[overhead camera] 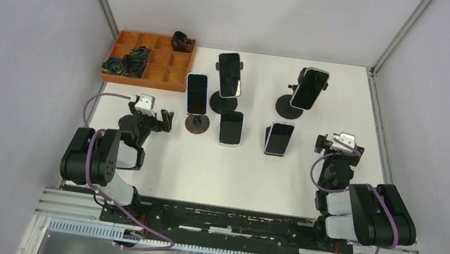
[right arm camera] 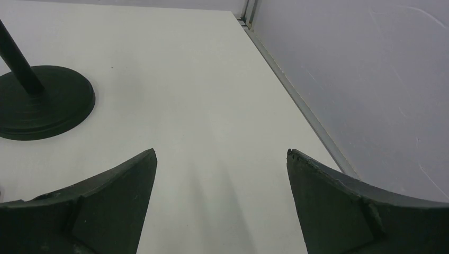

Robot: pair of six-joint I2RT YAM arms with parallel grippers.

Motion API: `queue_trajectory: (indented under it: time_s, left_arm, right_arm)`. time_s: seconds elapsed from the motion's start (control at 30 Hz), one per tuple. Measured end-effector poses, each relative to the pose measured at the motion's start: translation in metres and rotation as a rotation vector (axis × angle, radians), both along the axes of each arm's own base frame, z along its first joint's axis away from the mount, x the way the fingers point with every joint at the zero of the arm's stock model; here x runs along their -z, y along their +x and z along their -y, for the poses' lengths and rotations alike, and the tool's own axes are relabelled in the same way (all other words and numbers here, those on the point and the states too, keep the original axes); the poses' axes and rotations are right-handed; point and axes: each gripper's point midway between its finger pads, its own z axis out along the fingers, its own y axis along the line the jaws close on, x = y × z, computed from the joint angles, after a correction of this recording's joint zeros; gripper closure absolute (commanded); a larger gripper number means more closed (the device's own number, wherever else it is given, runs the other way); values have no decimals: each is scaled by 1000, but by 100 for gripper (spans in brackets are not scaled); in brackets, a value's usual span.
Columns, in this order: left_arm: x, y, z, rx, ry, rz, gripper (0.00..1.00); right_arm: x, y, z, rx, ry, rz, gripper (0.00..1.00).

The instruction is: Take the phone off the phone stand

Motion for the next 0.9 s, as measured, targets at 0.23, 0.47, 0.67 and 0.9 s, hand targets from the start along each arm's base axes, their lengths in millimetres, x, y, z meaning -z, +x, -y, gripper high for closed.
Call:
queue_trajectory:
  time_s: [0.23, 0.47, 0.67, 0.9]
  left_arm:
    - [0, 0, 0, 0, 0, 0, 0]
    - [0, 0, 0, 2, 0, 0, 0]
    - [0, -1, 1, 8, -1, -6, 0]
    - [-8, 7, -4, 1, -7, -43, 0]
  right_arm:
    - [0, 0, 0, 0, 0, 0, 2]
    - [0, 0, 0, 0, 0, 0, 2]
    - [0, -1, 0, 1, 3, -3, 2]
    - [3, -9, -1, 5, -1, -52, 2]
